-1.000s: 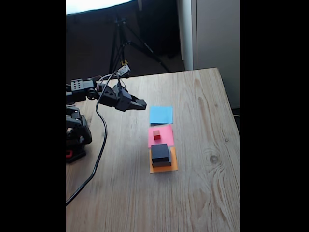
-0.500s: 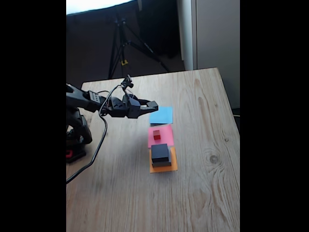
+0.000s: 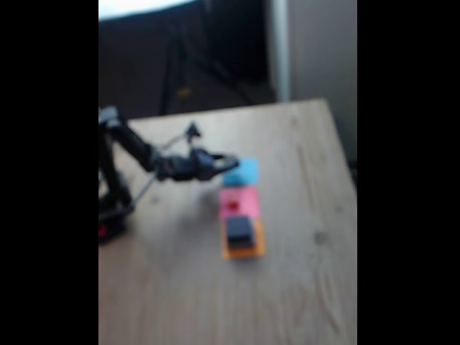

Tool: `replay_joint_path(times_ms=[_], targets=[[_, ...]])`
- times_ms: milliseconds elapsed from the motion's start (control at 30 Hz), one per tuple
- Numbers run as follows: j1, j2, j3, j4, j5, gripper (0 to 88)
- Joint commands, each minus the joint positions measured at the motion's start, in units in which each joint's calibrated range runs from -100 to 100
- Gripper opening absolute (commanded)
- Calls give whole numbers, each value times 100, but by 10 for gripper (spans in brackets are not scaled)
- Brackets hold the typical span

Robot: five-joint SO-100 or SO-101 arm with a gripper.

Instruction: Tower of hanoi

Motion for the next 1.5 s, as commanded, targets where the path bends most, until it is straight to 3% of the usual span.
replay_joint_path(times_ms=[0,633,1467], targets=[[-43,305,-499,-233,87,15],[-26,1002,-362,-727,87,15],[99,722,-408,-735,87,261]])
